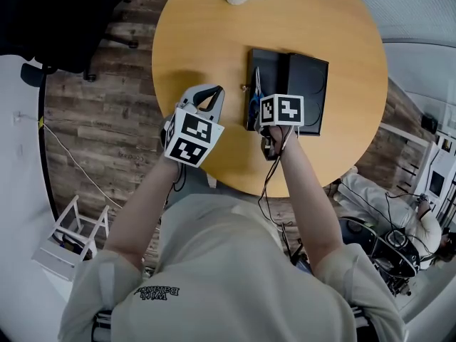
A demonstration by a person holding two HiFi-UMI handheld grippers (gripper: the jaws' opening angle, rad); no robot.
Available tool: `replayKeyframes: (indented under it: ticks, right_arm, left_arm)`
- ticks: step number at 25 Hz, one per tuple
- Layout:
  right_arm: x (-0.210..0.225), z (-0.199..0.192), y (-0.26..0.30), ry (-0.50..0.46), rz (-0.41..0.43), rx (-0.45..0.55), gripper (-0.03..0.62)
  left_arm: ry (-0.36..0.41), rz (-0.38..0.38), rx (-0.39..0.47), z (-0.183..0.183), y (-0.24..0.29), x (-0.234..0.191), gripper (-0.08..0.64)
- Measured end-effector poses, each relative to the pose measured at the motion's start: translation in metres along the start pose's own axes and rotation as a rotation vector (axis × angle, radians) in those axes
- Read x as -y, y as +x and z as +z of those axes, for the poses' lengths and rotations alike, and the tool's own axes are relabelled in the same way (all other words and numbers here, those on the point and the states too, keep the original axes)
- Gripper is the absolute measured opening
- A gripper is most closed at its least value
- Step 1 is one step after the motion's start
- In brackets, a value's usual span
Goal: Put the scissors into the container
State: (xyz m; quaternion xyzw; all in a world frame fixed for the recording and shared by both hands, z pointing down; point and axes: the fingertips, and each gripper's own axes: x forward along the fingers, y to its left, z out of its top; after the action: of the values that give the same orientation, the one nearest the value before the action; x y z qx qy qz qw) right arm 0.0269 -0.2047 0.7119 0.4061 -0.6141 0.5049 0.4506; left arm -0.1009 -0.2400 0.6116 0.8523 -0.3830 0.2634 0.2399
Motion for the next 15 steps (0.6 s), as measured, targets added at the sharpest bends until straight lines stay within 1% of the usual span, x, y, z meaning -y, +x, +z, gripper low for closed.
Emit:
replayKeyframes:
  ticks: [4,9,15]
  right_arm:
    - [0.002,0.006,0.000,0.008,-0.023,0.012,0.094]
    - [0.002,0.009,-0.001,0.005,-0.036,0.051,0.097]
    - [0.002,0.008,-0.005,0.026,-0.012,0.086,0.098]
  left_arm:
    - [-0.001,0.003,0.004,0.001,-0.004,0.002,0.021]
    - [0.003,0.006,0.010,0.000,-0.008,0.006,0.021]
    - [0.012,0.019,0.002,-0.004,-0.014,0.012,0.021]
